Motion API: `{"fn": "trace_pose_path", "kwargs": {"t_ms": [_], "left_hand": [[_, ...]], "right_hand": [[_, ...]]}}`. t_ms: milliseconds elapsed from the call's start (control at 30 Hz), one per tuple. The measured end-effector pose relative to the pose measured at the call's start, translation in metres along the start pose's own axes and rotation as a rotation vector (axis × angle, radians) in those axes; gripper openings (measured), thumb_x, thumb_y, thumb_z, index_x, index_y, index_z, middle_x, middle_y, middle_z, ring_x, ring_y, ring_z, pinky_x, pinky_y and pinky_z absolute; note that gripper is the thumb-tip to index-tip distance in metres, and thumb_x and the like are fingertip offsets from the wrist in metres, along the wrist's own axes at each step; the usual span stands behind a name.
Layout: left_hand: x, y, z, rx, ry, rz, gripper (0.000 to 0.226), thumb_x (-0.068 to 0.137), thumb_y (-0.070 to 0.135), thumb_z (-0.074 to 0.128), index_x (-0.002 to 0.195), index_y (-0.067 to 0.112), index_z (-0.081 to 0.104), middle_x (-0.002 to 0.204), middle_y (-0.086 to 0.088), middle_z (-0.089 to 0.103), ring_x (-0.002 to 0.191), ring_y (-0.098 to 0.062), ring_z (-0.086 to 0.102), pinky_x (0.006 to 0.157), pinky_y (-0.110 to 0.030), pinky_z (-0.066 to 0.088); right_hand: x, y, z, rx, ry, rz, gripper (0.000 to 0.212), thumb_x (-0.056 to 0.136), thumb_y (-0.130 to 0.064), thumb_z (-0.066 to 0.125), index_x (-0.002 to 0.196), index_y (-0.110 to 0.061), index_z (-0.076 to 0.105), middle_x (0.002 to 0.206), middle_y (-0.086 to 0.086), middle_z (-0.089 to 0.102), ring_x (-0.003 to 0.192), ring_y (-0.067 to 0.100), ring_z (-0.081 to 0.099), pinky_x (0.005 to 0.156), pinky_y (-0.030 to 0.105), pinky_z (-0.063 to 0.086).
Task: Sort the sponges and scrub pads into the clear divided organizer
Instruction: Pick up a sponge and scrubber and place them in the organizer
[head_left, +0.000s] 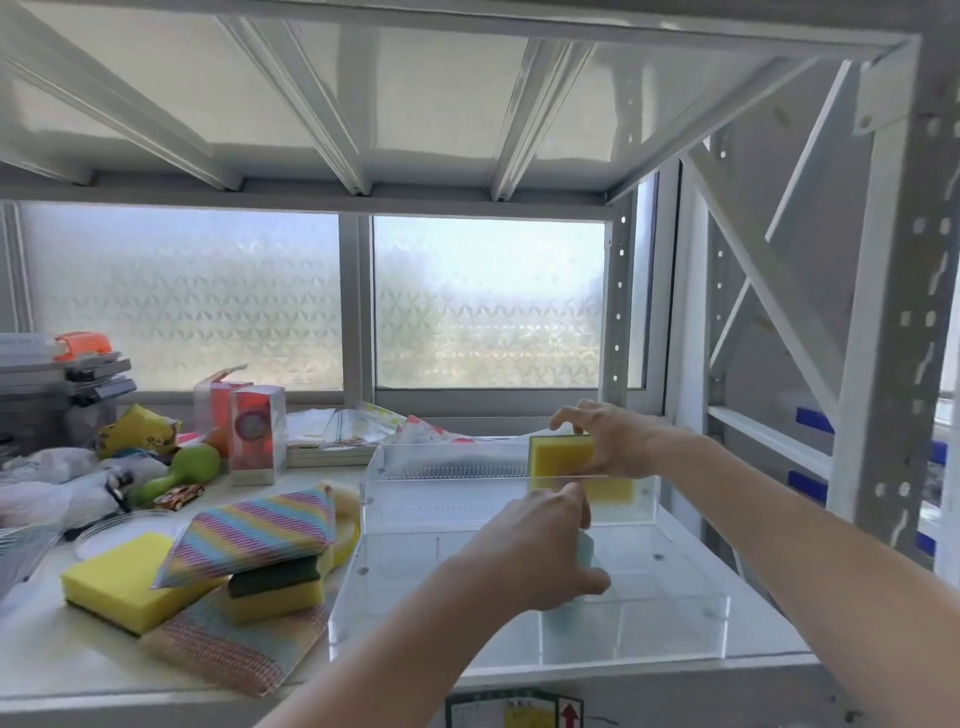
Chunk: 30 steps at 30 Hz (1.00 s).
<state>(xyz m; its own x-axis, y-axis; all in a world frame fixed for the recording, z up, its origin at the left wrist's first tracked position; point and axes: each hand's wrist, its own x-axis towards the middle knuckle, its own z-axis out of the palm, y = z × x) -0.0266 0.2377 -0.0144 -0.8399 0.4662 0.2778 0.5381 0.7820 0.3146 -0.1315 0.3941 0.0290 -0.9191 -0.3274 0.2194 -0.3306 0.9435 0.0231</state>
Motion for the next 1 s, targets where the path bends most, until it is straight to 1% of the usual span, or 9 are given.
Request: {"fn": "trace_pose_path", "kwargs": {"t_ms": [100, 200, 333, 467, 600, 733, 833, 900, 1000], "left_hand": [[-0.001, -0.002, -0.004, -0.035, -0.019, 0.017, 0.051, 0.076, 0.041, 0.069, 0.119, 0.02, 0.05, 0.124, -0.003, 0.055, 0.104, -0.023, 0.054, 0.084, -0.033, 0.046], [0.0, -0.004, -0.008, -0.024, -0.025, 0.037, 0.048, 0.077, 0.041, 0.07, 0.118, 0.022, 0.054, 0.126, 0.0, 0.055, 0.111, -0.019, 0.051, 0.087, -0.031, 0.042], [0.001, -0.004, -0.005, 0.009, -0.017, 0.07, 0.048, 0.076, 0.042, 0.072, 0.117, 0.02, 0.061, 0.125, -0.001, 0.054, 0.109, -0.021, 0.053, 0.09, -0.031, 0.044], [0.0, -0.004, 0.002, 0.014, -0.027, 0.101, 0.047, 0.077, 0.038, 0.073, 0.119, 0.018, 0.062, 0.124, -0.002, 0.05, 0.11, -0.023, 0.052, 0.088, -0.03, 0.043], [-0.001, -0.007, 0.001, 0.008, -0.02, 0.104, 0.049, 0.077, 0.04, 0.072, 0.12, 0.019, 0.062, 0.125, -0.001, 0.051, 0.111, -0.022, 0.051, 0.09, -0.032, 0.044], [-0.004, -0.009, -0.003, 0.011, -0.028, 0.111, 0.052, 0.076, 0.043, 0.072, 0.121, 0.021, 0.062, 0.125, 0.0, 0.052, 0.107, -0.021, 0.054, 0.087, -0.034, 0.046], [-0.008, -0.017, -0.016, 0.045, -0.009, 0.08, 0.056, 0.075, 0.046, 0.072, 0.123, 0.021, 0.058, 0.125, 0.0, 0.055, 0.104, -0.02, 0.059, 0.086, -0.034, 0.048], [-0.014, -0.03, -0.032, 0.072, 0.018, 0.031, 0.057, 0.075, 0.049, 0.071, 0.123, 0.021, 0.057, 0.124, -0.001, 0.057, 0.106, -0.02, 0.058, 0.089, -0.033, 0.048], [-0.032, -0.063, -0.063, 0.169, 0.049, -0.097, 0.058, 0.073, 0.057, 0.067, 0.118, 0.02, 0.06, 0.121, -0.001, 0.06, 0.108, -0.019, 0.056, 0.092, -0.033, 0.047]], "right_hand": [[0.003, -0.001, -0.001, 0.005, -0.033, 0.003, 0.059, 0.08, -0.046, 0.068, 0.132, -0.037, 0.041, 0.128, -0.004, 0.048, 0.1, 0.012, 0.045, 0.087, 0.034, 0.045], [0.004, -0.002, -0.001, -0.002, -0.055, 0.01, 0.058, 0.079, -0.046, 0.069, 0.131, -0.037, 0.044, 0.129, -0.005, 0.049, 0.101, 0.013, 0.047, 0.092, 0.038, 0.047], [0.007, -0.002, 0.0, -0.015, -0.084, 0.031, 0.057, 0.074, -0.054, 0.069, 0.125, -0.041, 0.047, 0.12, -0.006, 0.058, 0.101, 0.017, 0.057, 0.09, 0.043, 0.05], [0.007, -0.004, -0.003, 0.029, -0.144, 0.037, 0.049, 0.078, -0.044, 0.07, 0.122, -0.033, 0.051, 0.103, -0.005, 0.057, 0.094, 0.019, 0.058, 0.086, 0.038, 0.051], [0.008, -0.007, -0.004, 0.071, -0.179, 0.047, 0.053, 0.082, -0.036, 0.069, 0.13, -0.027, 0.048, 0.103, -0.006, 0.052, 0.095, 0.018, 0.053, 0.081, 0.031, 0.042], [0.009, -0.011, -0.008, 0.076, -0.203, 0.074, 0.054, 0.084, -0.034, 0.068, 0.133, -0.026, 0.047, 0.109, -0.002, 0.054, 0.098, 0.02, 0.054, 0.082, 0.032, 0.045], [0.008, -0.019, -0.024, 0.12, -0.194, 0.082, 0.058, 0.081, -0.033, 0.072, 0.133, -0.023, 0.046, 0.12, 0.004, 0.055, 0.105, 0.022, 0.055, 0.089, 0.034, 0.049], [0.009, -0.031, -0.039, 0.144, -0.142, 0.044, 0.064, 0.077, -0.033, 0.076, 0.132, -0.02, 0.046, 0.117, 0.002, 0.055, 0.108, 0.022, 0.055, 0.096, 0.036, 0.046], [0.012, -0.061, -0.061, 0.188, -0.058, -0.046, 0.064, 0.074, -0.032, 0.078, 0.13, -0.019, 0.048, 0.116, 0.001, 0.056, 0.108, 0.021, 0.055, 0.099, 0.037, 0.046]]}}
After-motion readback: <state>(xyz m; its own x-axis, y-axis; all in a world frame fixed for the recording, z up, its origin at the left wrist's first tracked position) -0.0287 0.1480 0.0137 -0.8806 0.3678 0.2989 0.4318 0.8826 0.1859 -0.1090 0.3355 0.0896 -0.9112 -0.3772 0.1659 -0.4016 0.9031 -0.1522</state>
